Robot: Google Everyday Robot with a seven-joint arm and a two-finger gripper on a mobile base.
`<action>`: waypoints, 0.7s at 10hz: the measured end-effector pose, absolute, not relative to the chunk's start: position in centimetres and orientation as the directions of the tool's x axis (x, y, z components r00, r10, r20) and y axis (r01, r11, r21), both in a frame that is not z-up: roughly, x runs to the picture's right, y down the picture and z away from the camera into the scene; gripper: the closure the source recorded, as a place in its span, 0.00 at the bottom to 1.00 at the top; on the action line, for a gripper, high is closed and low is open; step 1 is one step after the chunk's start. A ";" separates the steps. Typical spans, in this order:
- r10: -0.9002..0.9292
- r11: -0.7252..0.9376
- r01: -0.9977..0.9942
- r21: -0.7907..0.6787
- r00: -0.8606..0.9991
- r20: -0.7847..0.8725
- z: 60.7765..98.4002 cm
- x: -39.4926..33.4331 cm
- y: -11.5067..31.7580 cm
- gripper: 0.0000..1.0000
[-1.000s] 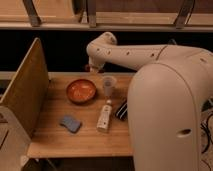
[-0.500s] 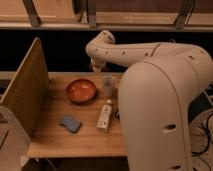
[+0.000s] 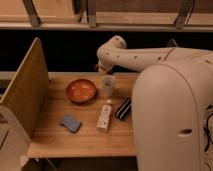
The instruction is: Place the pepper in the ceramic cup
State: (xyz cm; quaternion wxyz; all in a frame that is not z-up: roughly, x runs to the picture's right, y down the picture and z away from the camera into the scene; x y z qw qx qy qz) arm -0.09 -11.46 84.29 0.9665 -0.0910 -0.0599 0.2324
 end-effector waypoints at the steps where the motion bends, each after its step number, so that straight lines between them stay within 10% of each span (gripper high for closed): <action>1: 0.476 0.866 -0.451 -0.217 0.876 0.079 84.8 0.3 -11.0 1.00; 7: 0.472 0.850 -0.385 -0.358 0.860 0.196 87.9 -1.3 -8.0 1.00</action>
